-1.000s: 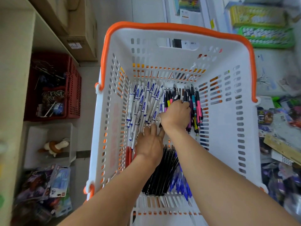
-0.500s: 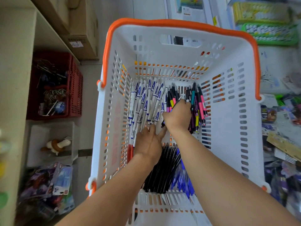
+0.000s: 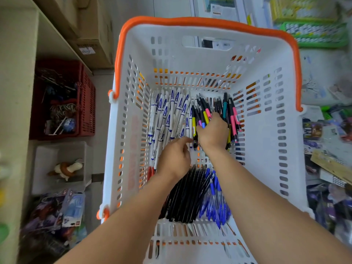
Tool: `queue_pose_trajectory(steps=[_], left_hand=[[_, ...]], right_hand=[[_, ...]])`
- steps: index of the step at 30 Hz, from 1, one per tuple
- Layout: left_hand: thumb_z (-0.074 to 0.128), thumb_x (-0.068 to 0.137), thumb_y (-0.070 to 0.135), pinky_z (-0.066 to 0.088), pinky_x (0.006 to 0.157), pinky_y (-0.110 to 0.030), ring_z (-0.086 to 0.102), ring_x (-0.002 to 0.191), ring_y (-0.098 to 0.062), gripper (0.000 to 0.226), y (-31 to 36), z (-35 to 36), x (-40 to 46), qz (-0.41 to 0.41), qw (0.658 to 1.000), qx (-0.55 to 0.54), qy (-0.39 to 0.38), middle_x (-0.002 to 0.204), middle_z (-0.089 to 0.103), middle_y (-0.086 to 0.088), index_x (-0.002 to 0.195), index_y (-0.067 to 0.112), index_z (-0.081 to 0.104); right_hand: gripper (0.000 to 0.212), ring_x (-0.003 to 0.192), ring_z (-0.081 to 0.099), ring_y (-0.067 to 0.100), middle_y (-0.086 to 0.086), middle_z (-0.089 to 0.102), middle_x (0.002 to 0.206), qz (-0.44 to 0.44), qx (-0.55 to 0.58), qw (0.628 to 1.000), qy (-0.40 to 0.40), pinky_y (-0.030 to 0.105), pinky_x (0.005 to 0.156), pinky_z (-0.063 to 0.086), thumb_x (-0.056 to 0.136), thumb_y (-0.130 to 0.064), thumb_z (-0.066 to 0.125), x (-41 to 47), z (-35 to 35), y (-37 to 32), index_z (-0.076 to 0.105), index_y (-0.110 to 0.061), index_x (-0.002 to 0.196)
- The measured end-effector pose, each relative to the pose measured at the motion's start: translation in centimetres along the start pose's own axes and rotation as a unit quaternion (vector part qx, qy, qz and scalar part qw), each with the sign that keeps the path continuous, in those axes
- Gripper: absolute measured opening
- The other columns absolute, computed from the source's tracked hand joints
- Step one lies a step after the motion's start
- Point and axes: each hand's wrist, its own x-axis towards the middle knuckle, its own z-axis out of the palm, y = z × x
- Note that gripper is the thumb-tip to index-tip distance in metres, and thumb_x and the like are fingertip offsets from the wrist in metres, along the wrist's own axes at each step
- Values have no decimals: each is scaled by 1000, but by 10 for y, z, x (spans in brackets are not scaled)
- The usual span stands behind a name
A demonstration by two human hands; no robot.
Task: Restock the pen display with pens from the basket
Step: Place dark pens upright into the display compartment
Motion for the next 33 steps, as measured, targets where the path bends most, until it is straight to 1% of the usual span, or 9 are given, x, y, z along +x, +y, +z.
queue_pose_trajectory(steps=[3,6,8,11,14,17,22,29,33], left_hand=[[43,100,11,48,84,-31,58,112,-28,52,0,-1,8,7,996,39,-74,130,54,-9,149,30,43],[43,100,12,52,86,-39,56,114,-32,62,-1,0,9,-1,989,97,-115,141,44,-12,156,35,28],[44,98,8,52,83,-40,56,107,-31,62,-1,2,6,8,994,72,-87,134,48,-12,155,30,30],[47,94,4,49,84,-38,55,112,-30,58,-6,5,3,23,997,45,-58,132,52,-10,150,20,40],[49,91,1,49,82,-39,54,109,-33,53,-10,7,1,41,995,65,-65,128,53,-10,142,15,49],[48,92,4,46,70,-36,50,101,-31,61,-10,6,1,43,987,124,-89,124,47,-8,149,24,41],[49,91,2,41,64,-35,46,100,-30,72,0,3,-3,15,966,228,-124,126,37,-9,153,33,27],[51,89,5,47,71,-39,47,112,-35,80,7,5,-5,-1,942,312,-121,140,34,-16,156,30,15],[50,90,7,48,75,-41,46,114,-35,76,5,6,-5,-8,955,271,-117,138,36,-16,156,31,18]], right_hand=[[33,104,66,33,15,67,112,-4,3,1000,-7,30,69,42,94,-16,69,-2,-1,0,56,-2,122],[45,118,60,34,17,63,127,1,18,1000,-21,35,85,48,96,-19,68,-3,-1,0,51,0,134],[56,123,56,34,18,58,132,0,27,999,-26,37,92,48,94,-26,70,-3,3,-1,46,2,138],[75,129,50,36,19,49,143,-6,9,1000,-21,43,103,47,90,-32,75,-7,12,-4,38,2,145],[69,125,51,38,19,50,141,-16,-17,1000,1,48,102,48,89,-26,75,-9,18,-5,41,1,143],[64,125,52,37,19,51,140,-19,-15,1000,8,47,102,48,91,-20,72,-8,18,-2,42,1,144],[65,127,54,36,19,53,141,-39,-41,998,17,46,103,49,86,-12,76,-8,17,2,43,1,141],[36,100,67,35,17,66,116,-40,-184,981,51,44,79,57,92,-1,65,-4,24,-6,51,-4,126],[39,100,69,36,14,69,111,-18,-154,988,18,39,73,54,89,-5,71,6,15,-10,53,-6,124]])
